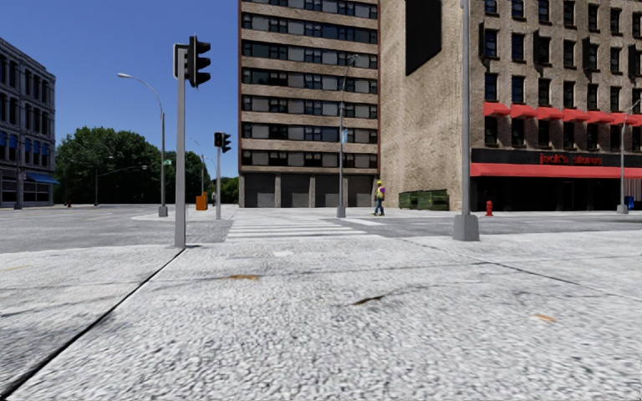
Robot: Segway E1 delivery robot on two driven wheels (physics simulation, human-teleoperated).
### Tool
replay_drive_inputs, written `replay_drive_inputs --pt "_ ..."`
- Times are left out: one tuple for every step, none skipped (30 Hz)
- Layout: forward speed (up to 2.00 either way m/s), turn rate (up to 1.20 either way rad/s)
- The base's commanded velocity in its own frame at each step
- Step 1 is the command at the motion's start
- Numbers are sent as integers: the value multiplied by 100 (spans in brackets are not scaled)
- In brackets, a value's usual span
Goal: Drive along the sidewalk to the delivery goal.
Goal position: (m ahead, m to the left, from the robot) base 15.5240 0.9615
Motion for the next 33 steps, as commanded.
replay_drive_inputs --pt "200 0" --pt "200 0" --pt "200 5" --pt "200 32" --pt "200 45" --pt "200 45" --pt "200 49" --pt "200 50" --pt "200 50" --pt "200 0" --pt "200 0" --pt "200 0" --pt "200 0" --pt "200 0" --pt "197 0" --pt "196 0" --pt "196 0" --pt "196 0" --pt "196 0" --pt "195 0" --pt "195 0" --pt "195 0" --pt "195 0" --pt "195 0" --pt "195 0" --pt "195 0" --pt "195 0" --pt "195 0" --pt "195 0" --pt "192 0" --pt "188 0" --pt "180 0" --pt "180 0"
